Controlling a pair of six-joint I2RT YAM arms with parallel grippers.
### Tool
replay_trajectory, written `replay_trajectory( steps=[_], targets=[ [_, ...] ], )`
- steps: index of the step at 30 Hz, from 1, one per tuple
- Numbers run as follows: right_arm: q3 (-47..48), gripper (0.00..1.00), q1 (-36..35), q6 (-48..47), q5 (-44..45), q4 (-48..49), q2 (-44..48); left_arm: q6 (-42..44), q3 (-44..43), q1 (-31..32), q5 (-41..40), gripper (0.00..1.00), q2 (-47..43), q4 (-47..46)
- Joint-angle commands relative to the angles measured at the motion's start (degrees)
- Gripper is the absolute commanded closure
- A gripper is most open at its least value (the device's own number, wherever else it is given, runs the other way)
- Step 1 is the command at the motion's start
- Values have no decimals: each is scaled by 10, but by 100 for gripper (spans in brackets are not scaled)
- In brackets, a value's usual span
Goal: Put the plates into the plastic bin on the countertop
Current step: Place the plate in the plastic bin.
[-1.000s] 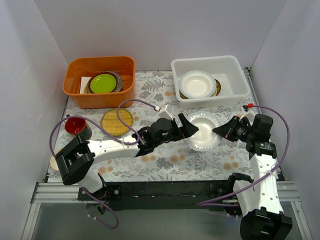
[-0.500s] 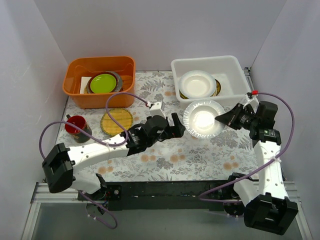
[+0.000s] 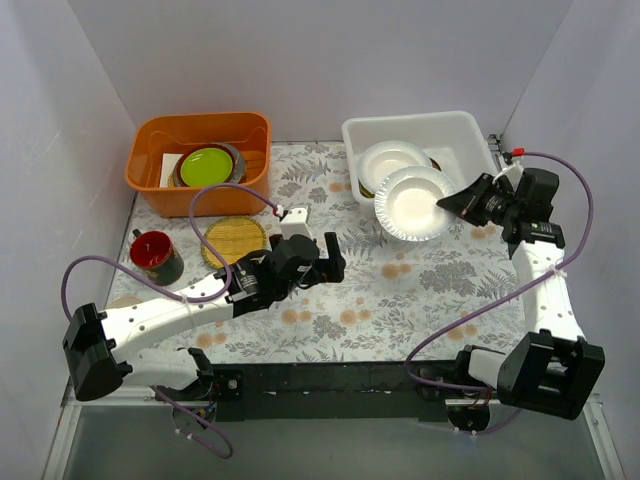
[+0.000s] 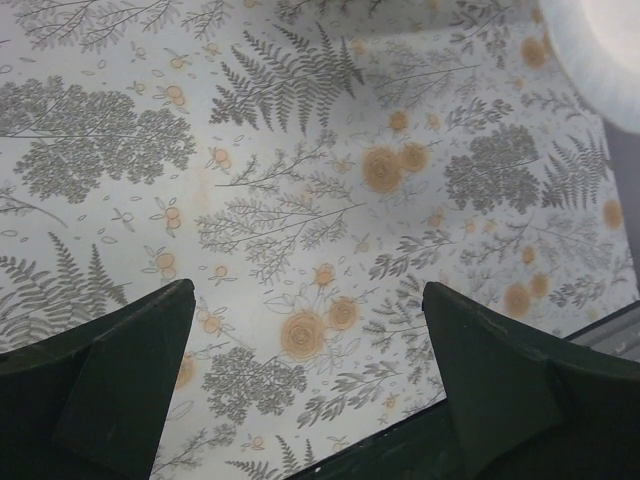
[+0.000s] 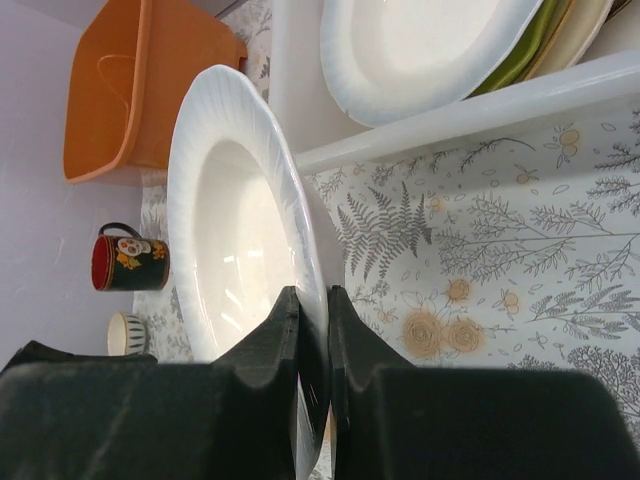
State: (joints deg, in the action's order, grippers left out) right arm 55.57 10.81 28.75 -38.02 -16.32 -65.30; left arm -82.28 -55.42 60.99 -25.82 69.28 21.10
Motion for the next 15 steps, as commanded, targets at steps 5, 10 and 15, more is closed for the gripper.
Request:
replay_trajectory(
  steps=[5,10,15],
  targets=[
    [131,99,-10,51,-1,100,-97,6,-28,6,-47,2,-4,113],
    [165,99,-25,80,20,141,-147,-22,-7,13,-28,2,10,111],
    [194,99,-40,87,50,152,-204,-52,0,40,-28,2,30,105]
  ],
)
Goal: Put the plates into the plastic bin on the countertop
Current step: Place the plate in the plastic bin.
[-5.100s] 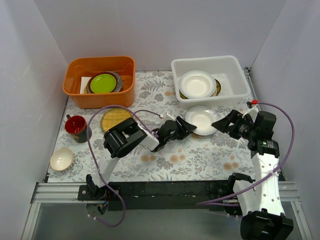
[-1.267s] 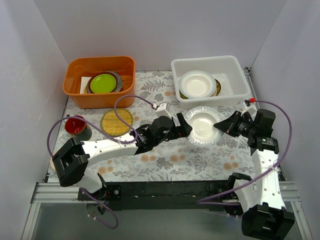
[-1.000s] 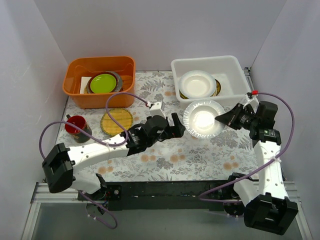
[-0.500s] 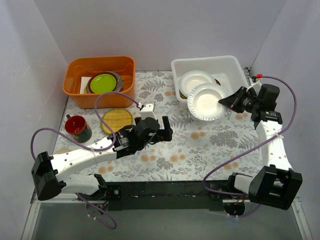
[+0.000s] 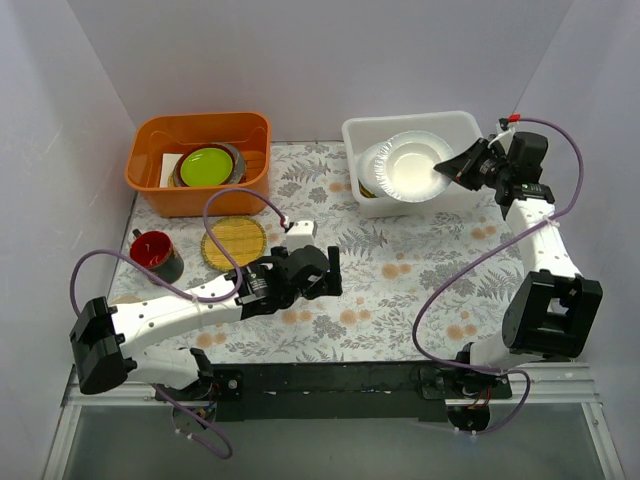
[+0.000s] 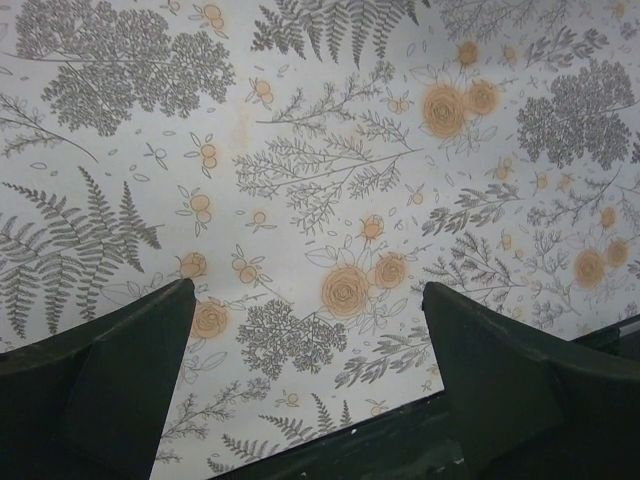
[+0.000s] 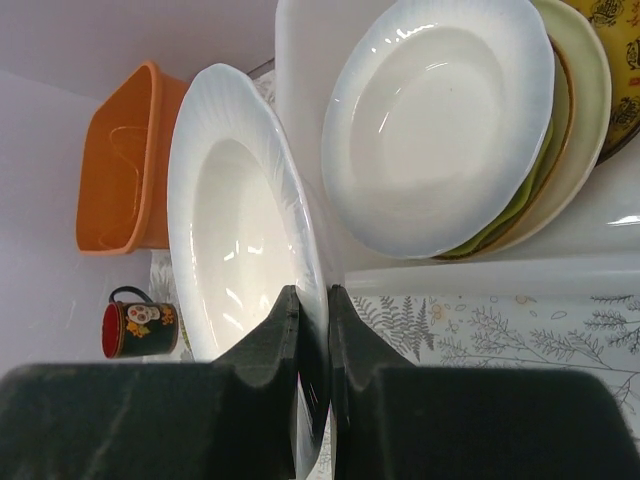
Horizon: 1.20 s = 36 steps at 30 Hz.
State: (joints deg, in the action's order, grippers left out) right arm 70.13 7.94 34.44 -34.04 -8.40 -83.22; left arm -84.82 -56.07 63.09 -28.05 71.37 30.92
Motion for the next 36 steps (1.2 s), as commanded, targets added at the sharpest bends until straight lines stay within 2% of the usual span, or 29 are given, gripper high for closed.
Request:
replay_trajectory(
  steps=[1,13,18,26,36],
  targets=[
    [52,99,-14,34,13,78,-32,-29,8,24,-7,2,13,5],
    [86,99,-34,37,49,115,-117,-78,-9,107,-29,2,86,26],
    [101,99,-34,36,52,115,-142,-95,-24,122,-39,2,111,44],
    [143,99,-38,38,55,112,-191,-112,-15,126,-33,2,99,47],
    [244,99,-55,27,45,53,-278,-141,25,133,-15,2,67,44]
  ],
)
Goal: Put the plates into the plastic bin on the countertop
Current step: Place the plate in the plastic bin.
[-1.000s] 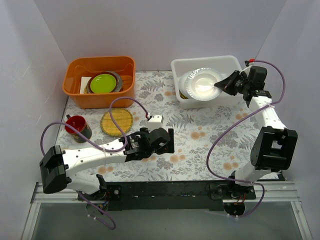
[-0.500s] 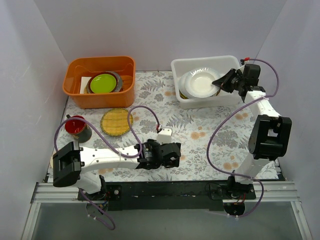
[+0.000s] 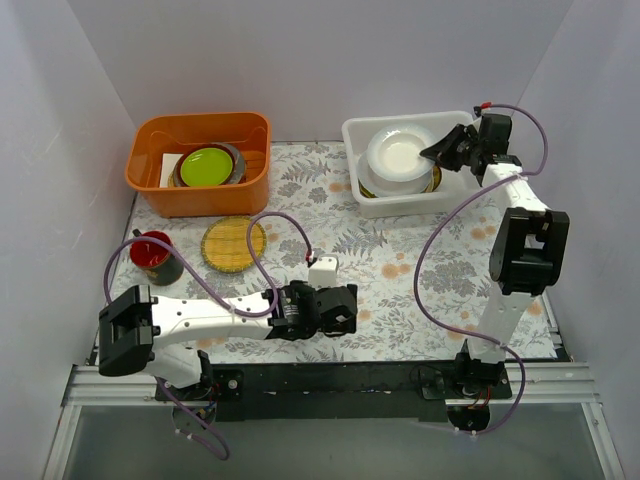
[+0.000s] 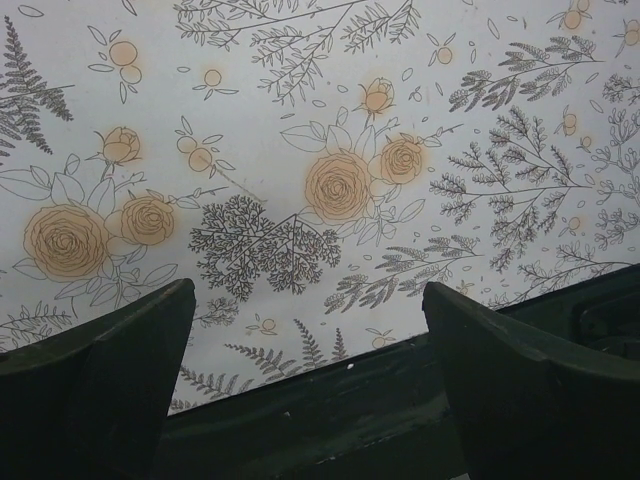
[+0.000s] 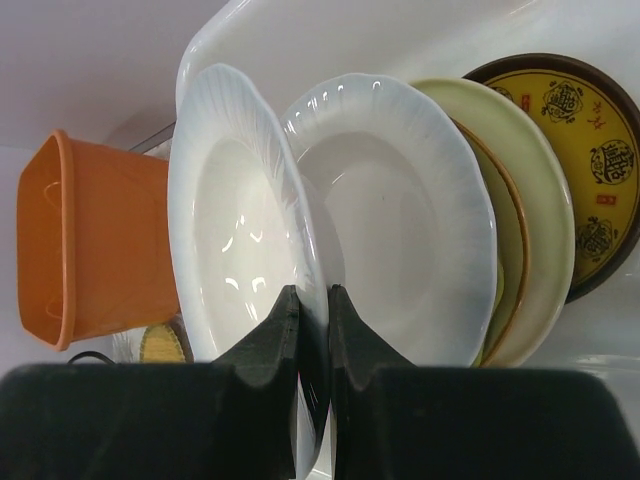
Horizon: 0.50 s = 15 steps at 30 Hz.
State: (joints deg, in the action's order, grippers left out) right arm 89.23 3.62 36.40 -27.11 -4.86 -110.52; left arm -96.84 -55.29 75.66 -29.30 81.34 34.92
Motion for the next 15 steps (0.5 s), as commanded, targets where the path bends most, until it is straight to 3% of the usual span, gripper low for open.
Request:
replay_trajectory(
  steps=[1,15],
  targets=[
    [57,99,-14,5,-22,15,-13,-24,20,8,-2,2,-35,4],
    [39,99,-22,-1,-7,31,-52,-47,54,24,3,2,-52,7]
  ],
)
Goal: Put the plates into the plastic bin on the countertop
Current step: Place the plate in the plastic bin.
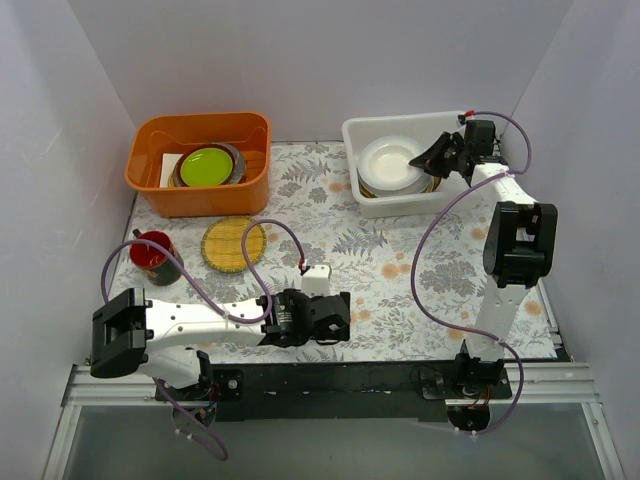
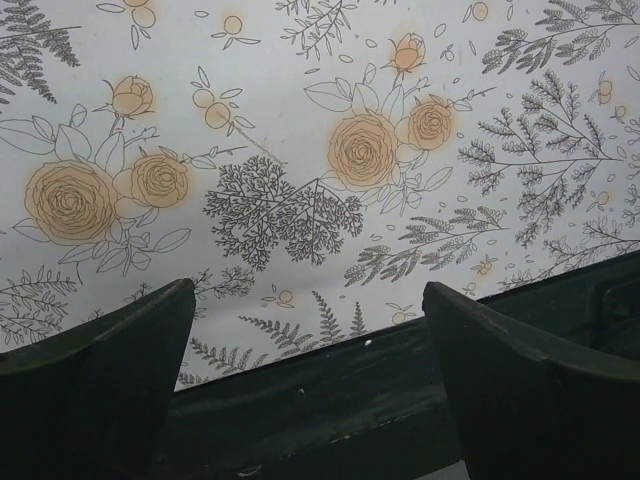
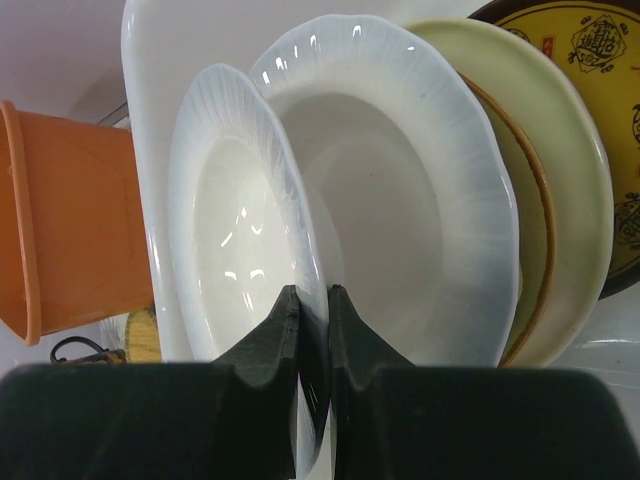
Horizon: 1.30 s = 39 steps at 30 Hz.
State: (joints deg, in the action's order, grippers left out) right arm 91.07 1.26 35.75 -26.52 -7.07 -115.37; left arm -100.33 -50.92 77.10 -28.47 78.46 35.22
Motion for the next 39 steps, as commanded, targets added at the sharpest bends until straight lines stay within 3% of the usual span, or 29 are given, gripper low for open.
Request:
replay_trajectory(
  steps=[1,16,22,25,26,29,39],
  targets=[
    [24,99,1,5,-13,51,-7,-14,12,11,-5,2,-25,4],
    [1,99,12,-6,-12,77,-38,-49,27,38,-5,2,-17,15],
    [-1,92,22,2,-25,83,-41,-56,21,45,-9,2,-5,20],
    [-2,81,23,2,-29,81,-41,-55,12,47,-13,2,2,20],
    [-2,65,23,1,-28,81,-40,-55,8,49,-14,2,5,20],
    [-1,48,23,-7,-22,72,-33,-54,1,49,-22,2,13,27],
    [8,37,25,-23,-6,22,1,-65,-24,48,-41,2,24,62]
  ],
)
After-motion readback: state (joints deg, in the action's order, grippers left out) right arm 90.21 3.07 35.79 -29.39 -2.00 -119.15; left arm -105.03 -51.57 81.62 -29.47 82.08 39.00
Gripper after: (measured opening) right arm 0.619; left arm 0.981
